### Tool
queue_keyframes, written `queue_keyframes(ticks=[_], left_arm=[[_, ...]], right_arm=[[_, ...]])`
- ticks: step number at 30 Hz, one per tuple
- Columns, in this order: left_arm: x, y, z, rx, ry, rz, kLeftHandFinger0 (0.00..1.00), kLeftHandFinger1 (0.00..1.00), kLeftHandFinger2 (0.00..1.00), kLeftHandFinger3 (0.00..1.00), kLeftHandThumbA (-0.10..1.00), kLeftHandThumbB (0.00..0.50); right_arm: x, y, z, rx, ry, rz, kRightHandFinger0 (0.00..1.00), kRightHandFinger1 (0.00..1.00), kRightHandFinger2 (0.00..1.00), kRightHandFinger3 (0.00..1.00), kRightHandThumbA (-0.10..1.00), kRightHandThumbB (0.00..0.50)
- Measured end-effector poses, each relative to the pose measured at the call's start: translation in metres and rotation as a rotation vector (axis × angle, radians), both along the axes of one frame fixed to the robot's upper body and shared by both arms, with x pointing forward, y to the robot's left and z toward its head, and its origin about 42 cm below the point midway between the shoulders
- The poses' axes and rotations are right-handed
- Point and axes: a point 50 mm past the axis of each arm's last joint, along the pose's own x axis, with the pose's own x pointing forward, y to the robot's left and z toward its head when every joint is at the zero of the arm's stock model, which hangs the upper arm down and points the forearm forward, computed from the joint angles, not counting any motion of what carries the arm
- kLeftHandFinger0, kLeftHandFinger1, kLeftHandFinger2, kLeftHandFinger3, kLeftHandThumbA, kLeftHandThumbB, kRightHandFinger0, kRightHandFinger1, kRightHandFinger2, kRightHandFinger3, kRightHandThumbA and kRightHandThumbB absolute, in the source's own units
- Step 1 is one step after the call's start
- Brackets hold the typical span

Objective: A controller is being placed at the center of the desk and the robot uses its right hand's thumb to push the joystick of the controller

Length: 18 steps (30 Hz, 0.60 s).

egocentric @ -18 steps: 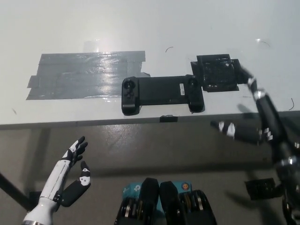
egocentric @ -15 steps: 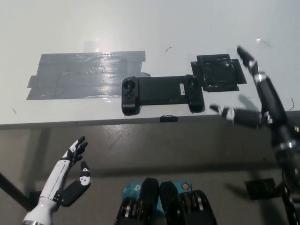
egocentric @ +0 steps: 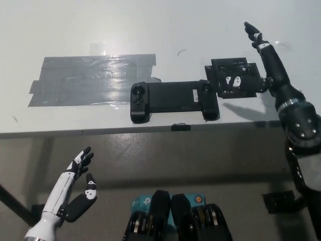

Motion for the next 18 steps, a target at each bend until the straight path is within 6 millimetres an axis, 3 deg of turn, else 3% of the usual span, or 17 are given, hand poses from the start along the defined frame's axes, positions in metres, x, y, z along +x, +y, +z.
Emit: queue_keyframes(ticks=[5,9,18], left_arm=[[0.0,0.0,0.0,0.0,0.0,0.0,1.0,1.0,1.0,1.0,0.0,0.086],[0.0,0.0,0.0,0.001,0.0,0.0,1.0,1.0,1.0,1.0,-0.01,0.086],[0.001,0.0,0.001,0.001,-0.002,-0.001,1.0,1.0,1.0,1.0,-0.03,0.09]], right_arm=[[0.015,0.014,-0.004,0.01,0.07,0.002,1.0,1.0,1.0,1.0,0.97,0.326],[0.024,0.018,-0.013,0.009,0.124,-0.002,1.0,1.0,1.0,1.0,0.97,0.362],[0.03,0.025,-0.03,0.008,0.198,-0.012,1.0,1.0,1.0,1.0,0.96,0.377]])
